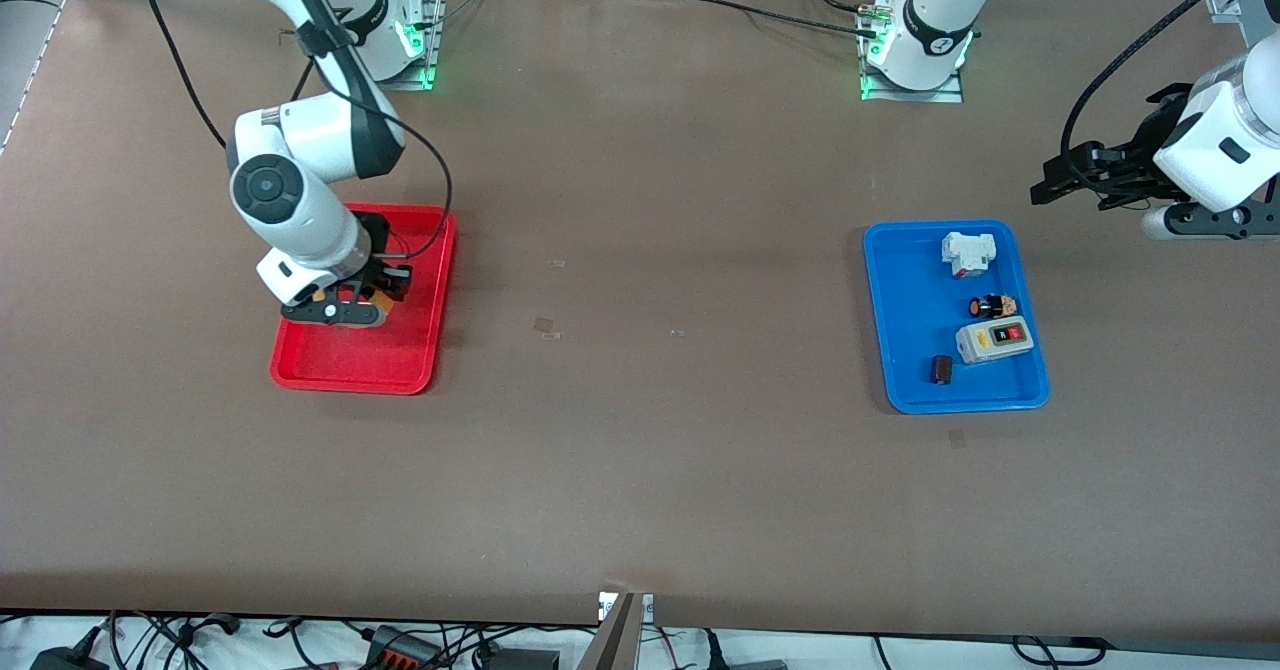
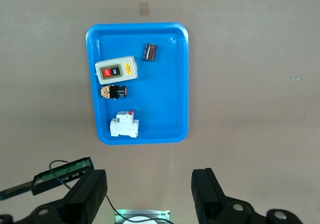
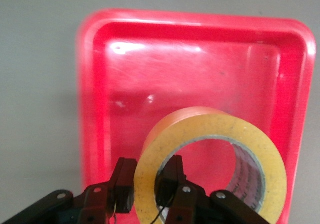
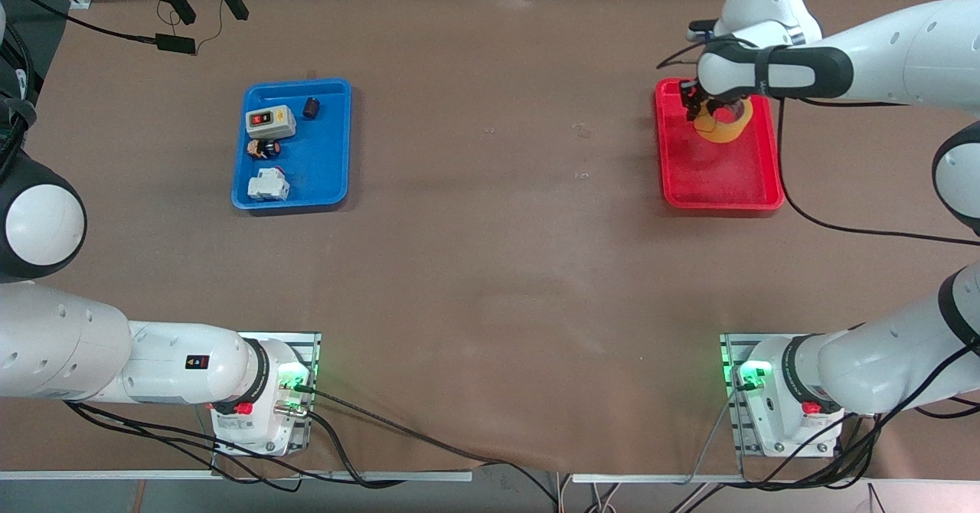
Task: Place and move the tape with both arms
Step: 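Lift the tape with the right gripper and carry it over the red tray, then lower the tape into the red tray and open the right gripper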
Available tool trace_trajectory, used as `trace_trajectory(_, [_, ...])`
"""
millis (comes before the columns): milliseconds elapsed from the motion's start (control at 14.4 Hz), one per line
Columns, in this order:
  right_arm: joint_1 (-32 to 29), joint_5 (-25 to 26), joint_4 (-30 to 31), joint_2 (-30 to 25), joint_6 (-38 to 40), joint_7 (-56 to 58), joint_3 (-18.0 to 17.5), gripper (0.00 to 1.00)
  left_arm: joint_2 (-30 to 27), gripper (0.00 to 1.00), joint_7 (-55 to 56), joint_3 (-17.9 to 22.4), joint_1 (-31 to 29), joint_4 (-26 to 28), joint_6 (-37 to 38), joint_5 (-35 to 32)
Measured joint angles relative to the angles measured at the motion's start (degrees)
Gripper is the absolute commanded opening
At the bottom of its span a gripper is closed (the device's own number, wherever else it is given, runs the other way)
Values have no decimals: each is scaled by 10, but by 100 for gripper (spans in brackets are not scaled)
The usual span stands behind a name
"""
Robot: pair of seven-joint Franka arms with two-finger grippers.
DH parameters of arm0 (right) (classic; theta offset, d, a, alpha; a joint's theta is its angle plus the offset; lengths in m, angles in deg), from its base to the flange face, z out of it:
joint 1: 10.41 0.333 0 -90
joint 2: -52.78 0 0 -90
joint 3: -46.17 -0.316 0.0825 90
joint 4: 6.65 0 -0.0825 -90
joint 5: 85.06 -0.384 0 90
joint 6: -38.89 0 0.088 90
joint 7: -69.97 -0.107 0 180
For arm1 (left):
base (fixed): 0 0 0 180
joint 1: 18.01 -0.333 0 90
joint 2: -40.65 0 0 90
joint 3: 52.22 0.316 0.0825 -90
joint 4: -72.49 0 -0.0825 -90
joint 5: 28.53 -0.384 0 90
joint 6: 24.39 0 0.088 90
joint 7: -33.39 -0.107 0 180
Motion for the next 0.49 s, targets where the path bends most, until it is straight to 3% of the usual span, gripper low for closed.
trace_trajectory(347, [-15, 0, 68, 2, -68, 13, -2, 6, 0, 100, 0, 0, 0, -1, -1, 0])
trace_trajectory(486, [-15, 0, 69, 7, -73, 13, -2, 20, 0, 100, 0, 0, 0, -1, -2, 0])
